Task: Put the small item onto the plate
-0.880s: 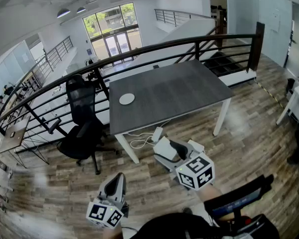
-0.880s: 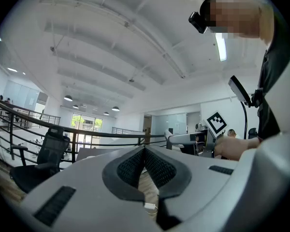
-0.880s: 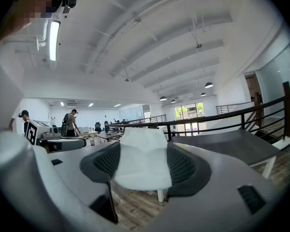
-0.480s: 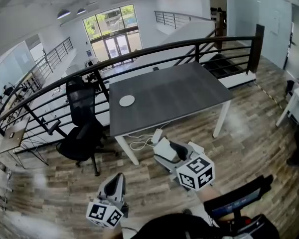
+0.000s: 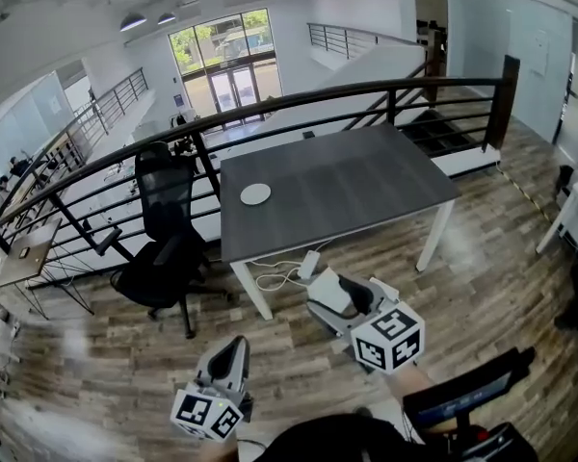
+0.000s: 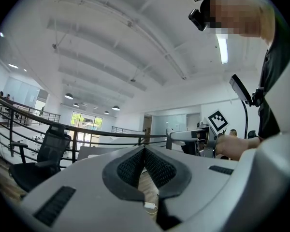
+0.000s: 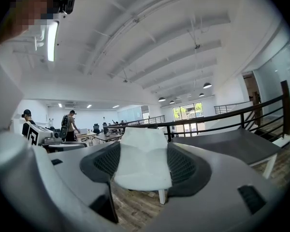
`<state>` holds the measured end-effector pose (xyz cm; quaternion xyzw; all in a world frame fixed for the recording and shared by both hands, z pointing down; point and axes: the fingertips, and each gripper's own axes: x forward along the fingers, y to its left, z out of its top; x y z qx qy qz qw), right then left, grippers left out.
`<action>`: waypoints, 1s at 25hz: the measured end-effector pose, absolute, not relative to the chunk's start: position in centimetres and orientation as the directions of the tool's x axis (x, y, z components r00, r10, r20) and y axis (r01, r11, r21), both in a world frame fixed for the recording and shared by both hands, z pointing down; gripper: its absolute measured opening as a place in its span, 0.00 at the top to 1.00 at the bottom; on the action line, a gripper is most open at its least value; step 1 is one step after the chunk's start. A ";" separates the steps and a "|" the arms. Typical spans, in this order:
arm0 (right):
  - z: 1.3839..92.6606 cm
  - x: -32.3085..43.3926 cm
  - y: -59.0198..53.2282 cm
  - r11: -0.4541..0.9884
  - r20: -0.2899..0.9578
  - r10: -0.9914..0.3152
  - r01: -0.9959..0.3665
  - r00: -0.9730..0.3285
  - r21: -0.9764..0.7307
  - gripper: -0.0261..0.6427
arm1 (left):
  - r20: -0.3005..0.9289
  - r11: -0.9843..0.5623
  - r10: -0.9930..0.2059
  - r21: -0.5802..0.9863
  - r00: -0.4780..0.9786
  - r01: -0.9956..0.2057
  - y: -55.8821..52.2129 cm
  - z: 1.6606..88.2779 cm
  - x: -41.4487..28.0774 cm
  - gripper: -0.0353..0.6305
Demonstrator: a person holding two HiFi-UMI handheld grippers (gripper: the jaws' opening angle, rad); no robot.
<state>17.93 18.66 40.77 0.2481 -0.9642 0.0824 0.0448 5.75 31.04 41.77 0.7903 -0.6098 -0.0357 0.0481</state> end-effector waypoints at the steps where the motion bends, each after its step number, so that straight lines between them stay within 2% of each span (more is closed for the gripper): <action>1: 40.7 17.6 18.9 0.861 0.129 -0.474 -0.489 -0.871 -0.137 0.50 | 0.002 -0.252 -0.967 0.120 0.254 -0.960 31.2 41.8 5.3 0.94; 12: 41.2 14.6 21.8 0.839 0.126 -0.515 -0.529 -0.848 -0.128 0.50 | -0.021 -0.320 -0.947 0.126 0.320 -0.939 33.4 42.2 2.0 0.94; 25: 41.3 11.0 21.7 0.836 0.121 -0.519 -0.532 -0.846 -0.135 0.50 | -0.035 -0.308 -0.951 0.153 0.306 -0.939 32.5 42.7 -2.0 0.94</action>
